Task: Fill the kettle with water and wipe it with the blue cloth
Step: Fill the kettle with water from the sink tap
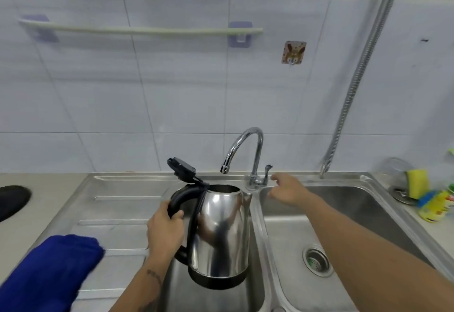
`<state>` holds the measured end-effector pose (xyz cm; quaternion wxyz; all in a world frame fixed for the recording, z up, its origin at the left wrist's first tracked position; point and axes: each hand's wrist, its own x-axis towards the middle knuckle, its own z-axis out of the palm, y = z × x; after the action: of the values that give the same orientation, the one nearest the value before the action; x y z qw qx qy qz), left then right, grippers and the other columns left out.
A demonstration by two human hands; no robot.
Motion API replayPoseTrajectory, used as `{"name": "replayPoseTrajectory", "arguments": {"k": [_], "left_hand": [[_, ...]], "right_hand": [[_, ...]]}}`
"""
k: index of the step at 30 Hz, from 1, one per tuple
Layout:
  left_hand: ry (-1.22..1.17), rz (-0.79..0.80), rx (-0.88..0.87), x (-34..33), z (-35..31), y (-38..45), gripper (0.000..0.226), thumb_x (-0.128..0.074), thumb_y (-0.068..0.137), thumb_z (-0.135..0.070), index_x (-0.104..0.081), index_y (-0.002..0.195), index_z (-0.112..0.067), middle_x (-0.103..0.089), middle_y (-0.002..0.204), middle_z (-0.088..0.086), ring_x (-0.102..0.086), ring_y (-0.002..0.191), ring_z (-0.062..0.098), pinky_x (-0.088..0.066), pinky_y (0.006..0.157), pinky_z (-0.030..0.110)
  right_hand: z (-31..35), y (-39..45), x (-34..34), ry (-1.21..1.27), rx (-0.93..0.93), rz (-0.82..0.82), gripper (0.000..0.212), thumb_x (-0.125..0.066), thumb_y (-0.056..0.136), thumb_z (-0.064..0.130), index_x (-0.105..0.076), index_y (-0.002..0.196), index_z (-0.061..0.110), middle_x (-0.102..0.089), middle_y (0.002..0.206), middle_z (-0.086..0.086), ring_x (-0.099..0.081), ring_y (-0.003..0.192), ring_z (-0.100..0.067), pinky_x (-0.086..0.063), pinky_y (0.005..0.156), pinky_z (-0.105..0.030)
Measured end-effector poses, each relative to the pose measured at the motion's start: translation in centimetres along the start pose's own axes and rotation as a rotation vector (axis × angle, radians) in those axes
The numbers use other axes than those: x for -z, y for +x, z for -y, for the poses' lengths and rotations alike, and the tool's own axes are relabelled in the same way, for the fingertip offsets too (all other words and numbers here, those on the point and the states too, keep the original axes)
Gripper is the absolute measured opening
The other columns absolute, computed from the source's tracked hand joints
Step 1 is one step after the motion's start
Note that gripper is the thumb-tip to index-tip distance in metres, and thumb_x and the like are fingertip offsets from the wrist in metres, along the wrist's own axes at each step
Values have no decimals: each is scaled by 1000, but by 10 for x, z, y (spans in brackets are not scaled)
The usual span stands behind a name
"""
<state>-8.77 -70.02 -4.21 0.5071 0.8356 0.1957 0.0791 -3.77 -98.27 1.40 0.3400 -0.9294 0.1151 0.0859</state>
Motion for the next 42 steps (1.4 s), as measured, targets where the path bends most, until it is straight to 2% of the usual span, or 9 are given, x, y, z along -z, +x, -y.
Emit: {"name": "replayPoseTrajectory", "arguments": {"k": [4,7,10,13,20,25,33,39,42], "left_hand": [[26,-49,62,-14,-9,-3,22,-56,94,-14,-63,113,-22,-66,101,4,-60,106,32,-48,96,46],[31,-115,97,-24,-11,-7,23,-56,95,-11,-63,116,-18,-64,100,3,-60,101,28,-48,92,43],[31,-166,127,-28,-11,-7,23,-57,96,-11,-63,117,-18,-64,100,3,-58,95,24,-46,86,38],[39,-182,144,-27,-9,-1,24,-58,95,-12,-63,118,-18,-65,103,5,-59,97,25,-45,86,36],[78,-124,114,-23,1,27,25,-58,95,-14,-65,119,-15,-68,102,5,-64,96,26,-52,89,43],[22,-50,122,-23,15,42,23,-58,95,-14,-65,117,-16,-69,105,7,-62,103,31,-50,94,47],[-95,92,24,-20,39,65,26,-60,94,-7,-66,115,-19,-70,101,-1,-62,101,24,-45,89,35],[-190,128,-20,-9,47,67,28,-60,92,-5,-68,110,-25,-72,97,-8,-64,95,9,-46,84,31],[-207,113,-21,-6,48,65,27,-60,91,-4,-68,109,-23,-73,97,-7,-65,96,12,-47,85,33]], "right_hand": [[-7,36,11,-137,53,28,50,-61,85,15,-52,133,2,-56,138,-20,-53,125,-37,-45,100,-37],[-13,75,11,-192,100,60,67,-67,78,32,-47,135,5,-50,141,-18,-50,127,-37,-42,106,-41],[-14,104,6,-209,123,116,79,-74,76,33,-41,141,2,-47,144,-17,-50,129,-36,-43,104,-40],[-14,114,-5,-154,127,89,63,-72,75,22,-52,131,1,-52,137,-16,-55,121,-34,-47,95,-38],[-28,89,-47,-106,211,-92,35,-61,81,18,-61,114,8,-50,123,-8,-55,111,-32,-46,90,-35],[-31,66,-54,-226,194,-27,50,-55,74,17,-59,124,16,-38,135,-2,-56,110,-34,-45,84,-32],[-18,61,-42,-320,125,28,41,-54,89,17,-60,129,20,-23,158,-2,-50,130,-30,-40,94,-27],[-15,56,-48,-394,73,39,30,-54,85,18,-69,112,18,-28,153,-3,-55,124,-32,-43,99,-34],[-23,46,-62,-452,78,81,41,-54,78,20,-65,117,20,-35,146,-3,-59,115,-34,-49,96,-39]]}}
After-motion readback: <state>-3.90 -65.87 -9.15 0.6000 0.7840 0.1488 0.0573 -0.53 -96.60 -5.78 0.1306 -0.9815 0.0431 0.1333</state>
